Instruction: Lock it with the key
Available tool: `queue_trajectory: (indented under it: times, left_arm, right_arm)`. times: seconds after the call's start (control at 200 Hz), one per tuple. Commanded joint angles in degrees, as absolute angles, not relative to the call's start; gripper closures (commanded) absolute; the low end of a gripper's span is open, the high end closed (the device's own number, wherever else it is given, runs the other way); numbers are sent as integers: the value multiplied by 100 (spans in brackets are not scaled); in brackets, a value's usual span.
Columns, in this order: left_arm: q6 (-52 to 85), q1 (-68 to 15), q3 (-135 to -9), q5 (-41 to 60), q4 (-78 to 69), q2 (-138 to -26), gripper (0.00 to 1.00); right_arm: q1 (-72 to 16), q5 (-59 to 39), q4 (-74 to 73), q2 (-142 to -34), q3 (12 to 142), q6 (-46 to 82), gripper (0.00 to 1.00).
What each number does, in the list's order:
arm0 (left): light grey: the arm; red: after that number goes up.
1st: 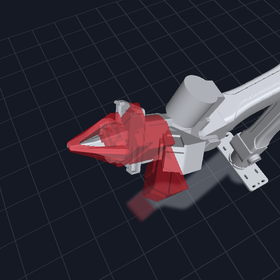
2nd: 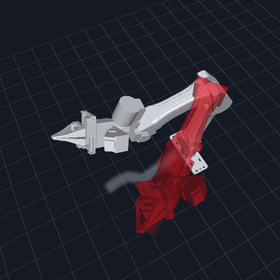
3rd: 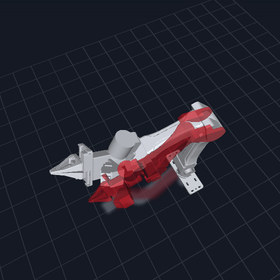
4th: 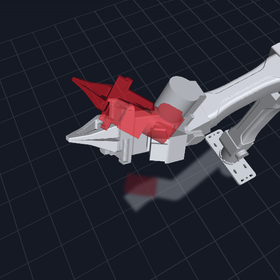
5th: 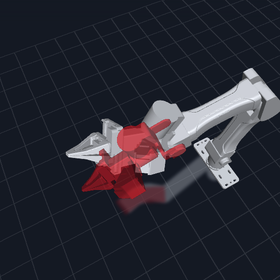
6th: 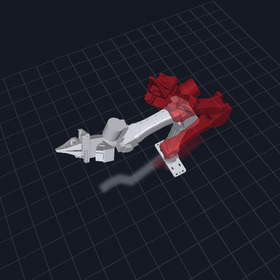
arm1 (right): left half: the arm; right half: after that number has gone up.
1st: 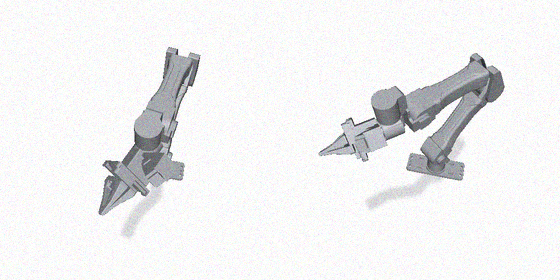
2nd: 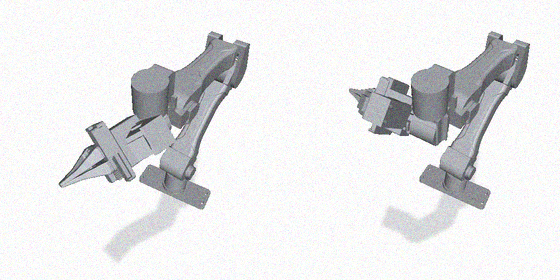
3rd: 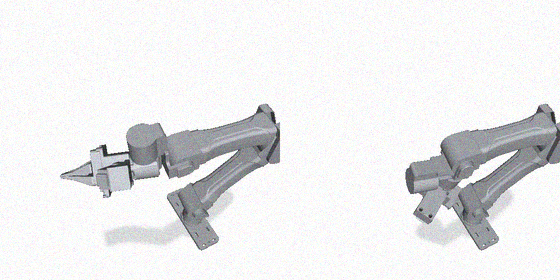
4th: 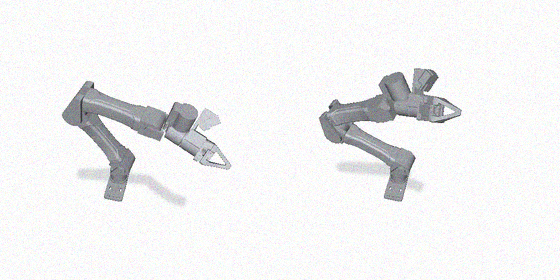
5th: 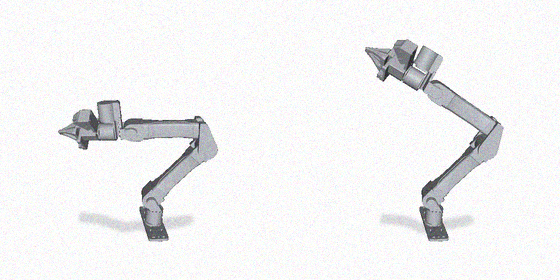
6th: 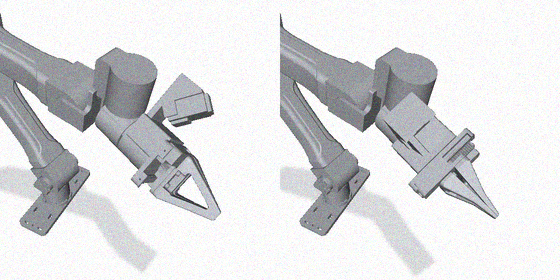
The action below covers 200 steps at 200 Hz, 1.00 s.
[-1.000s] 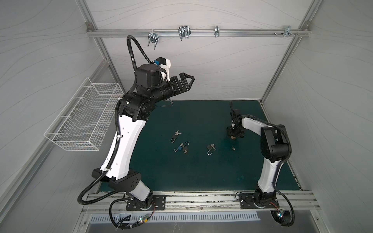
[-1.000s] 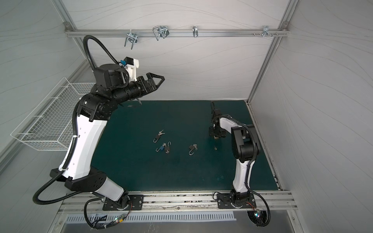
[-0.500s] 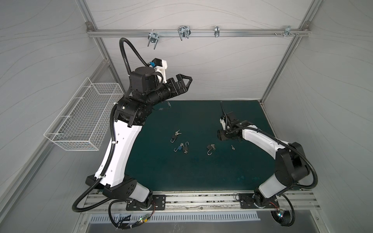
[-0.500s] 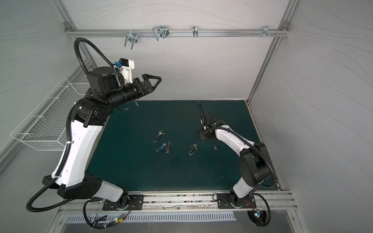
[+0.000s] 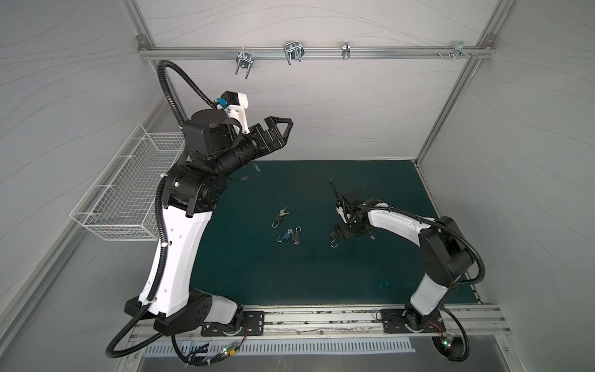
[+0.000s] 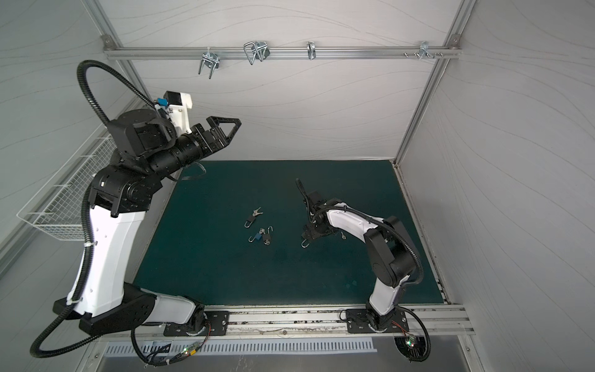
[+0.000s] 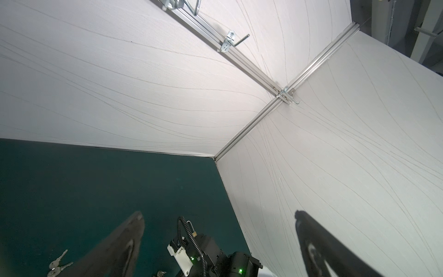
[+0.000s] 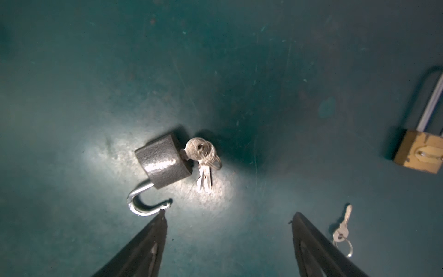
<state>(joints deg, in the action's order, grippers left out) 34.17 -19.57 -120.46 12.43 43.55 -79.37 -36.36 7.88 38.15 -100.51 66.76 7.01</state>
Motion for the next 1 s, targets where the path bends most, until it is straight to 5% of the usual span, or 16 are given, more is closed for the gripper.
queue_trajectory:
  times: [0.0, 0.485, 0.995]
  left_arm:
    - [3410, -1775, -11956, 1231, 4236, -7717, 1]
    - [3723, -1424, -11477, 1556, 3884, -7376, 1]
    - [3648, -1211, -11374, 1457, 3861, -7103, 1]
  right_arm:
    - [-3687, 924, 4033, -10311, 6897, 565, 17]
    - [-3781, 1193, 4096, -11176, 7447, 521, 17]
    - [-4177, 896, 4267, -10619, 6892, 584, 16]
